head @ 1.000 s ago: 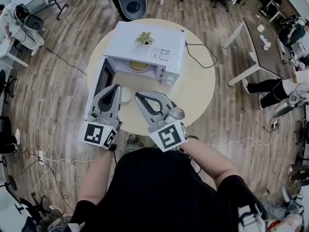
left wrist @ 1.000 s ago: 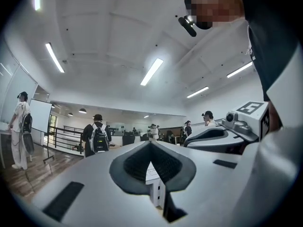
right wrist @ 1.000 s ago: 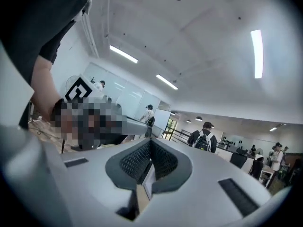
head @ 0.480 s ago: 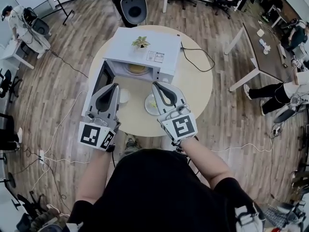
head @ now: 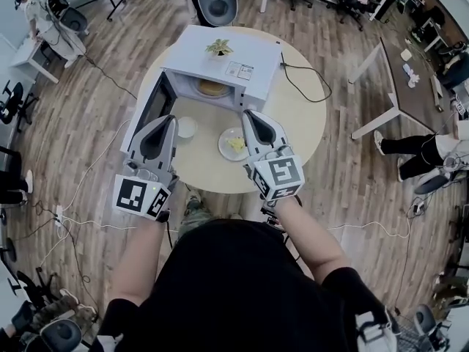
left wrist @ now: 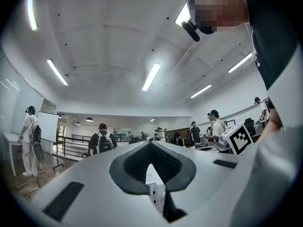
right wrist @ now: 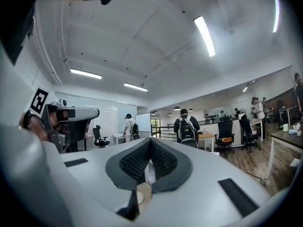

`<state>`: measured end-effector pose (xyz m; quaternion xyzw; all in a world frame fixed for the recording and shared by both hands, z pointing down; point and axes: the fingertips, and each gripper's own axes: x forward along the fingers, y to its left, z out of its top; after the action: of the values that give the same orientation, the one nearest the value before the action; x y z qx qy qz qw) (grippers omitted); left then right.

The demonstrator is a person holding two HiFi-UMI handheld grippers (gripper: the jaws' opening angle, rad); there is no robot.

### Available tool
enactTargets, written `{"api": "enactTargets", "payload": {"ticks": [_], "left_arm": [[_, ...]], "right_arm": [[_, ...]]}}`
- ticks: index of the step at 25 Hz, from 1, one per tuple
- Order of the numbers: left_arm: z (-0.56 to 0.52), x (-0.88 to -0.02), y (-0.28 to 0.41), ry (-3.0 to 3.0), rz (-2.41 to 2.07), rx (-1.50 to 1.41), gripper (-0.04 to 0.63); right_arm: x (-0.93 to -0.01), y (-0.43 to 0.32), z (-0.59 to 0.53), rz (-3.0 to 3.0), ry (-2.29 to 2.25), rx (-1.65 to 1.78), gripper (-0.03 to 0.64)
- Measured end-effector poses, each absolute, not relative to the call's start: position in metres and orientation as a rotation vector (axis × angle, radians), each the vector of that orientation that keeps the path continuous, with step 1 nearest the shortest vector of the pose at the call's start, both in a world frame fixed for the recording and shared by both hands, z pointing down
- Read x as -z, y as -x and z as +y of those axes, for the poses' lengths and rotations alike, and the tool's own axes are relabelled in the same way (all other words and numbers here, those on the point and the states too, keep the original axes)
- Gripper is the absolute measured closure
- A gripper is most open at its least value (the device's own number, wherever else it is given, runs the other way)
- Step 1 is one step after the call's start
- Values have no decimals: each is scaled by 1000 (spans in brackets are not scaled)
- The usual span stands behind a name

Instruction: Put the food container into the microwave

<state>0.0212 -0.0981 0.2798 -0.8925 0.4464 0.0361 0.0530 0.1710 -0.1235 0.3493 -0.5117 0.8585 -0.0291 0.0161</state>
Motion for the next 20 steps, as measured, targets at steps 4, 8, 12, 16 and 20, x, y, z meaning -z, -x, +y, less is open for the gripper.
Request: {"api": "enactTargets", "payload": {"ticks": [4, 8, 12, 16, 20], "left_arm": [[-89, -282, -23, 2711, 1381, -115, 577], [-83, -282, -26, 2712, 1387, -113, 577], [-77, -285, -32, 2718, 1380, -98, 577], [-71, -287, -37, 2719, 1375, -81, 577], [-64, -295, -45, 2742, 1372, -55, 577]], "right_arm": [[-347, -174, -115, 2671, 1587, 47, 603], [-348, -177, -107, 2677, 1585, 46, 603], [-353, -179, -97, 2693, 1581, 32, 603], [-358, -179, -89, 2697, 1567, 38, 603], [-364, -183, -83, 2699, 1570, 46, 603]]}}
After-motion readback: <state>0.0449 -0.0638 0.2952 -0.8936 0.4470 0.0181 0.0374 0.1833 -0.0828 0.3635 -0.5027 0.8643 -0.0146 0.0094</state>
